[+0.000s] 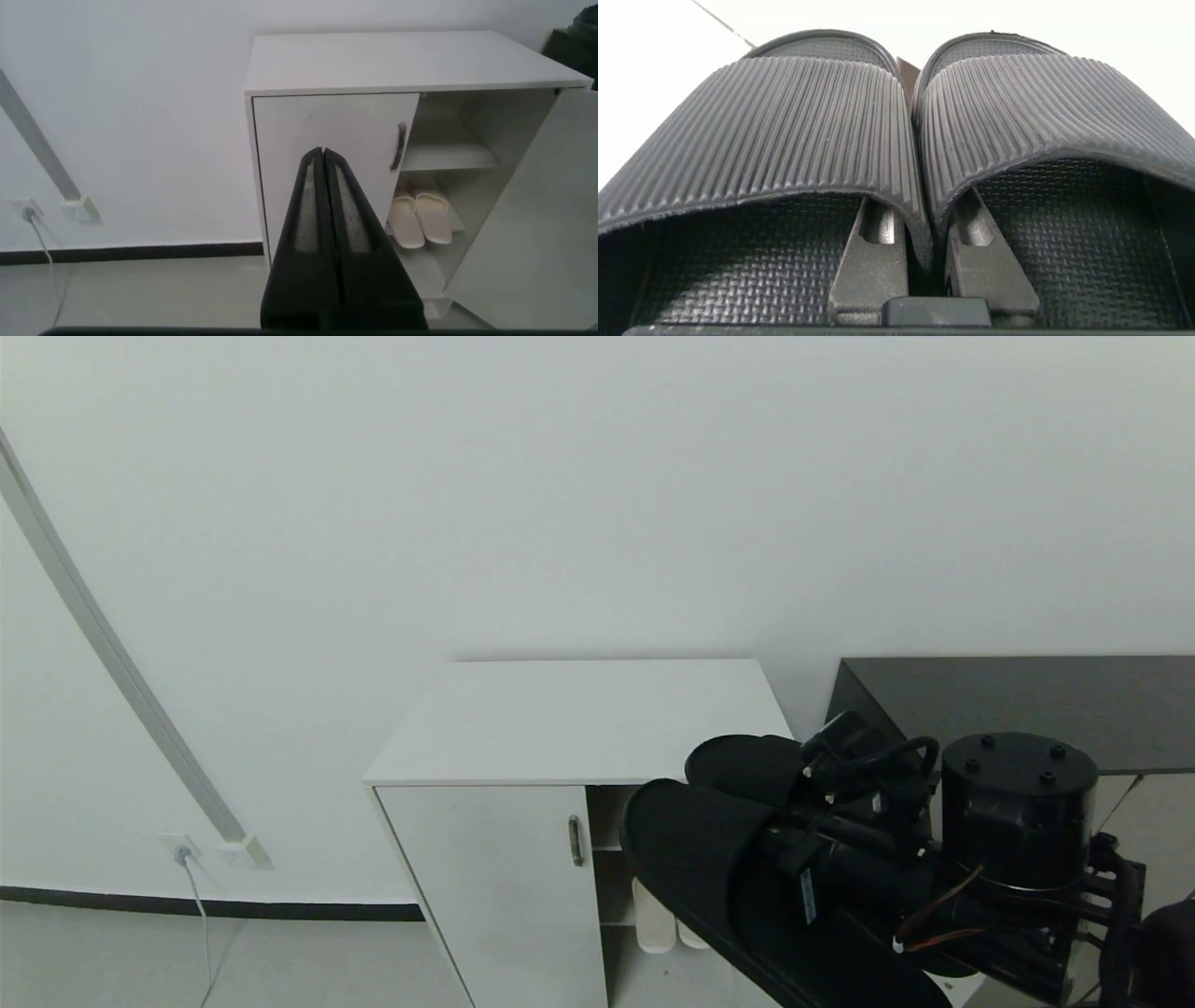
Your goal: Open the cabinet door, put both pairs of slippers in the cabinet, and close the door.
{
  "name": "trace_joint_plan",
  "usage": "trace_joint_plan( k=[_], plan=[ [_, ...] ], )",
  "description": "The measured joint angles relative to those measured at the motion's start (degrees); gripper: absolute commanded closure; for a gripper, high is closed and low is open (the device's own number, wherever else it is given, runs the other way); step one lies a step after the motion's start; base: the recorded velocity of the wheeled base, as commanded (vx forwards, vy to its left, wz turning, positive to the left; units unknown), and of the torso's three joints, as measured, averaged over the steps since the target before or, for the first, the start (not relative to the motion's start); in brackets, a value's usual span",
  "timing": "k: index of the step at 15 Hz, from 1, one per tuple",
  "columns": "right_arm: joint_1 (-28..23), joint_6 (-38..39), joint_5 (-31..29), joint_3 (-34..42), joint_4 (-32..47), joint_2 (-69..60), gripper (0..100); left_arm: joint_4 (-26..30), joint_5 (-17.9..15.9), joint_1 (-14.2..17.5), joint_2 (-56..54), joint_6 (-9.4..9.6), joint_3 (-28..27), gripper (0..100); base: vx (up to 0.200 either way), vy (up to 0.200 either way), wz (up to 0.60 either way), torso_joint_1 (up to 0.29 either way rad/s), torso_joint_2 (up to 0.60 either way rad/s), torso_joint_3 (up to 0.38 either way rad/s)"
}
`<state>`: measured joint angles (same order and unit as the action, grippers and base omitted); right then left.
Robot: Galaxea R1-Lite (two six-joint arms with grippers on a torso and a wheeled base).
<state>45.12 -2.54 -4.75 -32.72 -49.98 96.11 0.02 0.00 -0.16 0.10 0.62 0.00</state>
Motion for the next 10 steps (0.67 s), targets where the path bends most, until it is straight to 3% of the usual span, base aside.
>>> trace_joint_plan(
  k=[10],
  plan=[
    [0.5, -0.1, 0.4, 0.6, 0.0, 0.5, 100, 0.0, 0.0, -0.1, 0.0, 0.0, 0.0, 100, 0.0, 0.0, -0.06, 0.0, 0.0, -0.001]
  ],
)
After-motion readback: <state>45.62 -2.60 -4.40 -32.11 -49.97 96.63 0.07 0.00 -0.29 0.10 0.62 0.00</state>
